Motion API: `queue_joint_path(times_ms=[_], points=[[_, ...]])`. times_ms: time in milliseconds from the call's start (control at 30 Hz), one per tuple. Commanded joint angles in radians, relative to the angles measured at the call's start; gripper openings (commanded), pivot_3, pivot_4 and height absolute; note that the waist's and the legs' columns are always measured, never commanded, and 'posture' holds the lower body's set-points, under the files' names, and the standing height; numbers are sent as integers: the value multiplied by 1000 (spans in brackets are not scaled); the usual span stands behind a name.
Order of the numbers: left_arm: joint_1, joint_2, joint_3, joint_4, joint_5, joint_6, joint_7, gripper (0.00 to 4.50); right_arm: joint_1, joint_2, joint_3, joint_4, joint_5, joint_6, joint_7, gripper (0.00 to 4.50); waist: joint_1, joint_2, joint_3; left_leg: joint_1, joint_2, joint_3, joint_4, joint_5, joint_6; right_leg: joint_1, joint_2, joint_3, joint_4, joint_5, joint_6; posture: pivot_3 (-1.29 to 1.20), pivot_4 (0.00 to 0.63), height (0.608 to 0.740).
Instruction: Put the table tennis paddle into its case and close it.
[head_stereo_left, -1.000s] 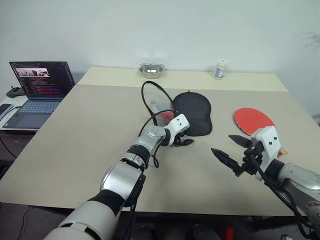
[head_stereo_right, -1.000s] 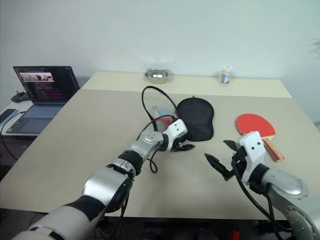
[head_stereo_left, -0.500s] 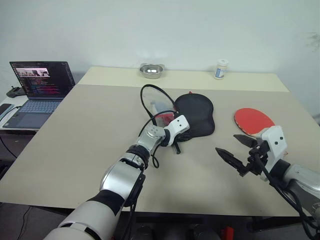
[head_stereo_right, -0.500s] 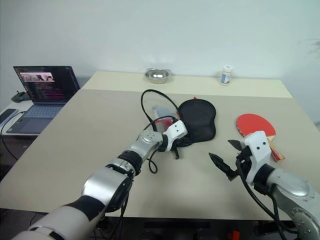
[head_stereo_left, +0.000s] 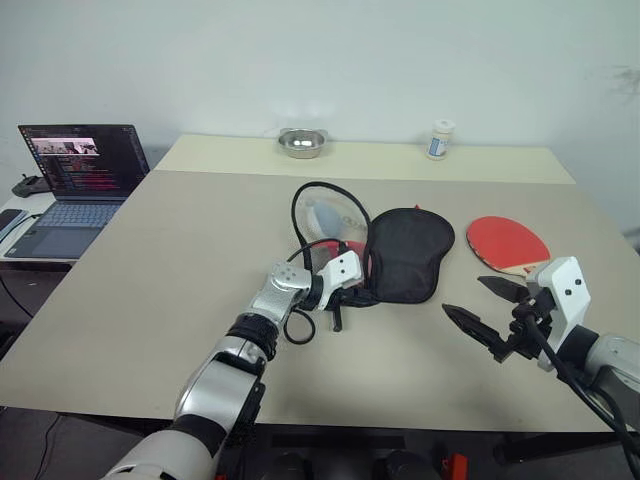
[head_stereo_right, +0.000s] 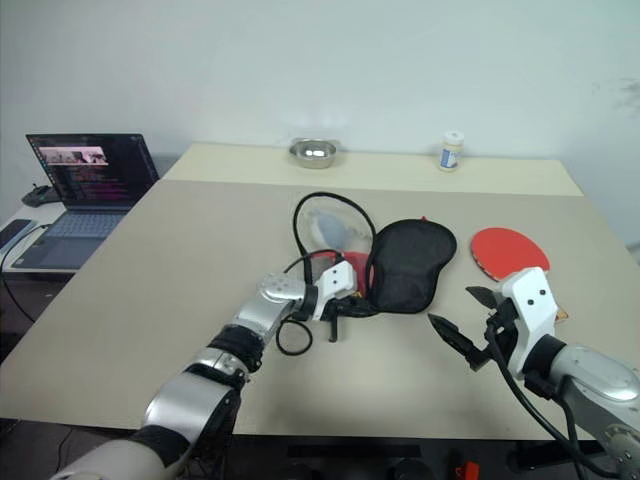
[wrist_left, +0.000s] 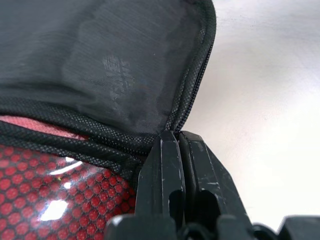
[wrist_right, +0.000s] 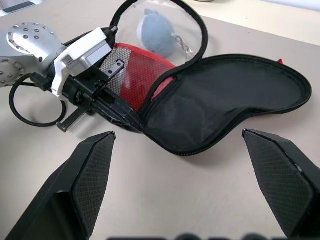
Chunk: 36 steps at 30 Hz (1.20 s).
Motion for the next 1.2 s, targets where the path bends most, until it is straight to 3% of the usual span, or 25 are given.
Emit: queue_joint_path(times_ms=[33,200,433,800,1200], points=[[45,-12,-59,-36,24,57,-3,29,-32,-13,-11,-18,16,-7,-13,4500,0,0,-1,0,0,0,0,0,0,0,0,0,0,0,0,0,150,740],[102,3,-81,-189,7,108,-20,1348,-44,-17,11,-5,10,-11,-12,4500,3,0,-2,0,-1,0,0,0,0,0,0,0,0,0,0,0,150,740],[165,101,-56,-397,-38,166,-19,3982,-81,18,65,58,-26,-45,-14,4500,1,0,-1,1,0,0,0,0,0,0,0,0,1,0,0,0,150,740],[192,228,136,-684,-326,409,-40,3982,-356,215,177,432,-110,14,-142,4500,-3,0,0,1,1,0,1,1,0,-1,0,1,5,0,-1,0,150,740],[253,453,180,-769,-487,496,-195,3982,-468,314,305,704,-276,11,-149,4500,-4,1,0,1,1,1,1,1,0,-3,-1,2,8,1,-3,0,150,740]])
